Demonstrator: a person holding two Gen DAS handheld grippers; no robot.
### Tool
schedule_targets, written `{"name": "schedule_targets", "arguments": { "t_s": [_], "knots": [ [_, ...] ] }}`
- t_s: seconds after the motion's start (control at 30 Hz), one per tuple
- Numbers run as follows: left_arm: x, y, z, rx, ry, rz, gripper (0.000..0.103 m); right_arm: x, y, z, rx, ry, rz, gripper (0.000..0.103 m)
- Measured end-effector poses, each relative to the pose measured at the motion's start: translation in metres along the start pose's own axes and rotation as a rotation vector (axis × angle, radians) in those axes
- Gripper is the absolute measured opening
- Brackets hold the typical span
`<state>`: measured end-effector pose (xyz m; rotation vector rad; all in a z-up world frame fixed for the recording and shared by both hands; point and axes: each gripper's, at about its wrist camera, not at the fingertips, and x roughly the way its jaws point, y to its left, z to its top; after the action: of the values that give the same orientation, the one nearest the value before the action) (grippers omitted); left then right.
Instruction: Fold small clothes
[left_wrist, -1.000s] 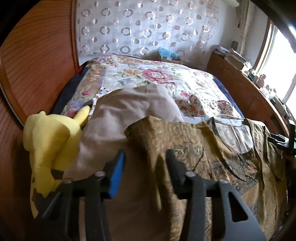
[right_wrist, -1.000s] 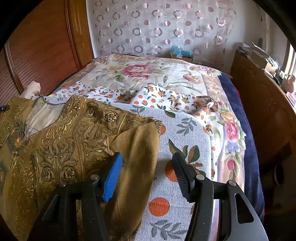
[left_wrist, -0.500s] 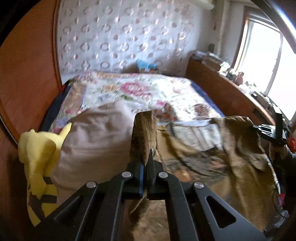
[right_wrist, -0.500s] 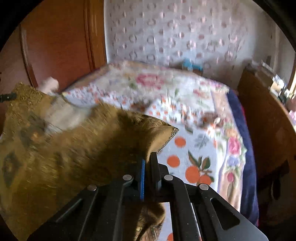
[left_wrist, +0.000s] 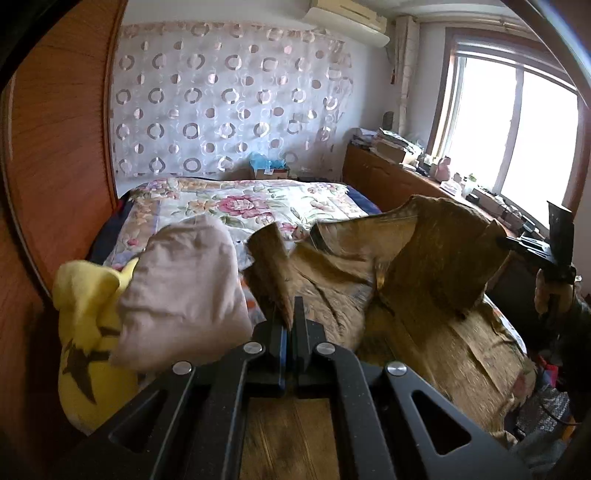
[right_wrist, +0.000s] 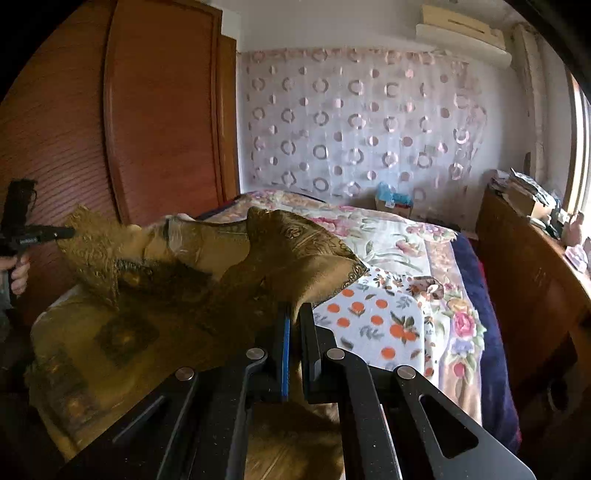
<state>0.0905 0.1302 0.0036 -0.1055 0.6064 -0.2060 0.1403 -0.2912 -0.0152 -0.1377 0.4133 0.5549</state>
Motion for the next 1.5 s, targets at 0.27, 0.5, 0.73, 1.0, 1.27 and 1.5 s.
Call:
{"name": "schedule_targets", "arguments": {
  "t_s": [0.27,0.5,0.73,1.0,1.27,1.5],
  "knots": [
    [-0.037,0.002,-0.057,-0.07,0.0,-0.007,0.002,-0.047,-0.002,-0.062,0.07,0.023,0.011,0.004],
    [-0.068,0.004,-0.08,-0.098,-0.006,0.014,0.002,-0.081,-0.009,-0.082,0.112,0.094,-0.006,0.004],
    [-0.086,-0.001,-0.085,-0.074,0.01,0.003,0.004,-0.087,0.005,-0.071,0.088,0.167,-0.072,0.004],
    [-0.09,-0.007,-0.065,-0.001,-0.032,0.068,0.056,-0.098,0.024,-0.033,0.064,0.104,-0.088,0.009],
    [-0.056,0.015,-0.058,-0.018,0.007,0.114,0.061,-0.08,0.008,-0.023,0.085,0.106,-0.153,0.058],
    [-0.008,0.038,-0.066,-0.018,0.121,0.119,0.061,-0.02,-0.01,-0.035,0.144,0.189,-0.131,0.058]
  ]
}}
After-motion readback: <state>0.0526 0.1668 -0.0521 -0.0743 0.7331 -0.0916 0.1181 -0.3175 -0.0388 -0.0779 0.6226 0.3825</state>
